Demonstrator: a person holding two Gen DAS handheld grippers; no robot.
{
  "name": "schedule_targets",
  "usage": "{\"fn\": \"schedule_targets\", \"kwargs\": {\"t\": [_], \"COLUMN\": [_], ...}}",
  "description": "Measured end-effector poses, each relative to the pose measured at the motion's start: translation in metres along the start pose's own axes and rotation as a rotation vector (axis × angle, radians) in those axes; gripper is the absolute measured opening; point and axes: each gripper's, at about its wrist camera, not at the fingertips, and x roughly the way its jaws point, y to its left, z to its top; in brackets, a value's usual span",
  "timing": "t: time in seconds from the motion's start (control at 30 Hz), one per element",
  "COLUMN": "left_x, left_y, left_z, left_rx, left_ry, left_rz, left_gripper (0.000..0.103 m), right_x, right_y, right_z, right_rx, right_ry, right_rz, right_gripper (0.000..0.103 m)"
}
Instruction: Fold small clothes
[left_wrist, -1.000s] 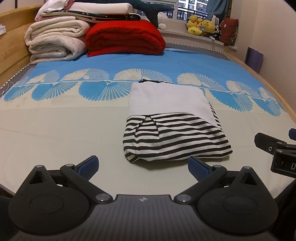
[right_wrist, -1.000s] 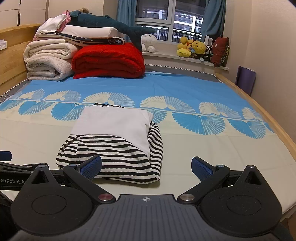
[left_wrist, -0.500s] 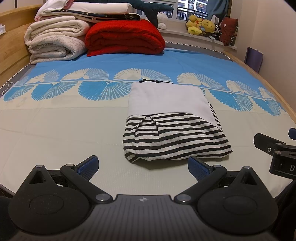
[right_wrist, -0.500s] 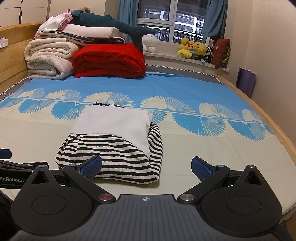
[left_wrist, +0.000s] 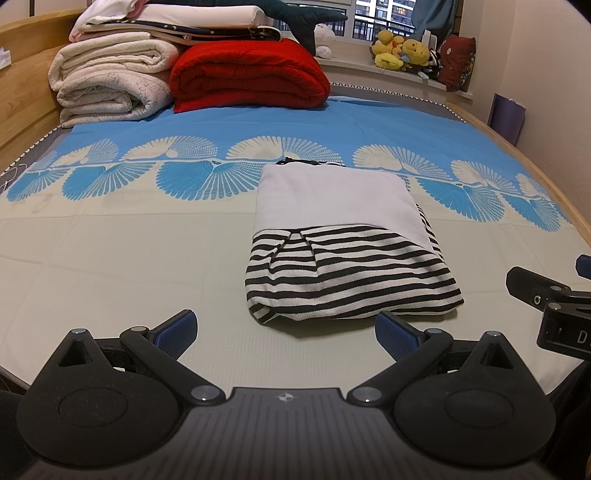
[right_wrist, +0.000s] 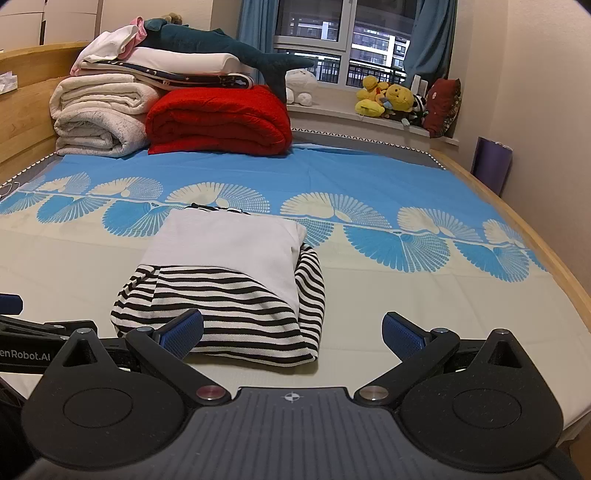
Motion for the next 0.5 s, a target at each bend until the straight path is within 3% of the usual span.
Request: {"fn": "schedule_targets", "kwargs": {"t": [0.5], "left_x": [-0.0002], "left_y": [0.0002], "left_z": [0.0002], "left_rx": [0.001], "left_ry": [0.000], "left_rz": [-0.001], "left_gripper": [0.103], "right_x": [-0.0001], "right_y": [0.0001], "right_z": [0.0004], "right_rx": [-0.005], "right_ry": [0.000], "right_rz": [0.001], "right_gripper": [0.102]}}
